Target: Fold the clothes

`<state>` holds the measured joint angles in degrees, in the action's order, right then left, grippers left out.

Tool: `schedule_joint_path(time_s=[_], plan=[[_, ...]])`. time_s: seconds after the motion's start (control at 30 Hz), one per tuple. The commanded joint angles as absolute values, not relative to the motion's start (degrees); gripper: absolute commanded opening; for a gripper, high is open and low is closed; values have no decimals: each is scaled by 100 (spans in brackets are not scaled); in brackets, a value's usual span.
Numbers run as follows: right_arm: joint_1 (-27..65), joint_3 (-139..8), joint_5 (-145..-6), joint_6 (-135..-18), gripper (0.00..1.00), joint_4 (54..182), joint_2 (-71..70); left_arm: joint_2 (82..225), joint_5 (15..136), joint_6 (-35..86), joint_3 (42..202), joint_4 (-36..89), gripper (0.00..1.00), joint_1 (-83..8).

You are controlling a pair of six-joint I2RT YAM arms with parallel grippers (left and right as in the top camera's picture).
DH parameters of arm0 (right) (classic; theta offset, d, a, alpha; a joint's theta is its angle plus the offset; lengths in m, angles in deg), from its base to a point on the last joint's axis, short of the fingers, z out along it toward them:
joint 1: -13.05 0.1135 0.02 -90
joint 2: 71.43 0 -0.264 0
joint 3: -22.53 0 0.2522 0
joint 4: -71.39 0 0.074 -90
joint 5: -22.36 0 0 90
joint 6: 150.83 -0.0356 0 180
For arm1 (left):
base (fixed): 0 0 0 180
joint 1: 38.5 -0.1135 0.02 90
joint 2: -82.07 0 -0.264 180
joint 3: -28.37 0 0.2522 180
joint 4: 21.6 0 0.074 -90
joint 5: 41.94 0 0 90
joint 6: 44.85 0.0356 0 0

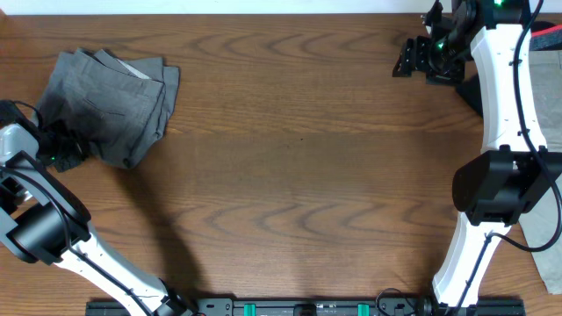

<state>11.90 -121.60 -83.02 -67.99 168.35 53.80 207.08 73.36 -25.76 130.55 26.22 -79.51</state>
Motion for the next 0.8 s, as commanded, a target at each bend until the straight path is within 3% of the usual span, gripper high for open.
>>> schedule_joint_path(time_s=[0.0, 0.43, 0.77], plan=[[1238, -12225, -8249, -6744, 77, 16796, 5363, 20636, 7257, -2670, 13075, 2640, 6, -7881], [1238, -12225, -8332, -6760, 79, 16719, 5363, 20636, 7981, -2084, 13075, 3499, 7, -7223], [1238, -12225, -8334, -6716, 79, 16739, 5363, 20636, 7602, -1625, 13075, 3485, 11, -7311]])
